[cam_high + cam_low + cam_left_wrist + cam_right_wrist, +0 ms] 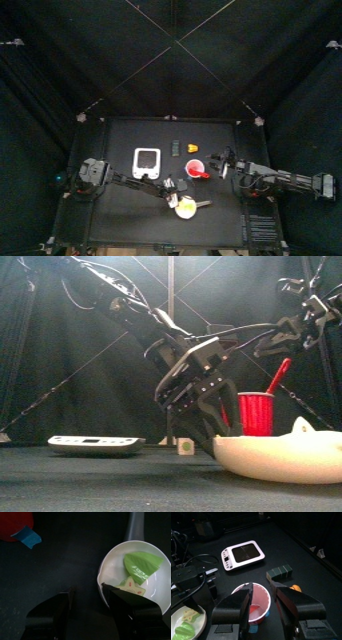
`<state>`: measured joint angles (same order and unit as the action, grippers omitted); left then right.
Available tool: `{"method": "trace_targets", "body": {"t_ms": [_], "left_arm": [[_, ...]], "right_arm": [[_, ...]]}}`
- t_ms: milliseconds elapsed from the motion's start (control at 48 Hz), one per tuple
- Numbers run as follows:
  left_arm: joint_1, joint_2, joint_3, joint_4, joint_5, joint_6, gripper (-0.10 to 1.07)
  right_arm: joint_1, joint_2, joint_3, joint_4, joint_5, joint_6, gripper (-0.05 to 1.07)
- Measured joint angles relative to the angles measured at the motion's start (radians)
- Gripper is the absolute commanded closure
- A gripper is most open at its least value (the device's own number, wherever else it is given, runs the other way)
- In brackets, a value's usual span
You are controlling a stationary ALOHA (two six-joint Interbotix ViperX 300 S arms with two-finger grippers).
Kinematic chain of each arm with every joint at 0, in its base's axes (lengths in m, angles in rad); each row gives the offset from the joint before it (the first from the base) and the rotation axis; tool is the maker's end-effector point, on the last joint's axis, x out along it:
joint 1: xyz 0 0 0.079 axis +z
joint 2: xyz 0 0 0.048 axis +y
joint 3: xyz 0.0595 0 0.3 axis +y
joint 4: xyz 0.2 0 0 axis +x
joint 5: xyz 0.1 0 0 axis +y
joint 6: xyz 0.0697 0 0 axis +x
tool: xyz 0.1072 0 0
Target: Grab pan
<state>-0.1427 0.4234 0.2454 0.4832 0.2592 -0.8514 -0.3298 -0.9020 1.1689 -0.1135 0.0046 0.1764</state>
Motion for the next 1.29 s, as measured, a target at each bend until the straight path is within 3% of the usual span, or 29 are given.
{"method": "trace_targets", "body": {"t_ms": [500, 979, 1292], "left_arm": [[-0.008, 0.002, -0.014, -0.046, 0.046, 0.002, 0.15], [-0.008, 0.002, -0.014, -0.049, 0.049, -0.002, 0.49], [-0.006, -0.003, -0.015, -0.089, 0.049, 0.0, 0.64]], "right_arm": [[-0.003, 0.0, 0.003, 0.002, 0.0, -0.002, 0.29], [-0.003, 0.0, 0.003, 0.0, 0.0, -0.002, 0.29], [-0.003, 0.002, 0.003, 0.0, 0.0, -0.002, 0.29]]}}
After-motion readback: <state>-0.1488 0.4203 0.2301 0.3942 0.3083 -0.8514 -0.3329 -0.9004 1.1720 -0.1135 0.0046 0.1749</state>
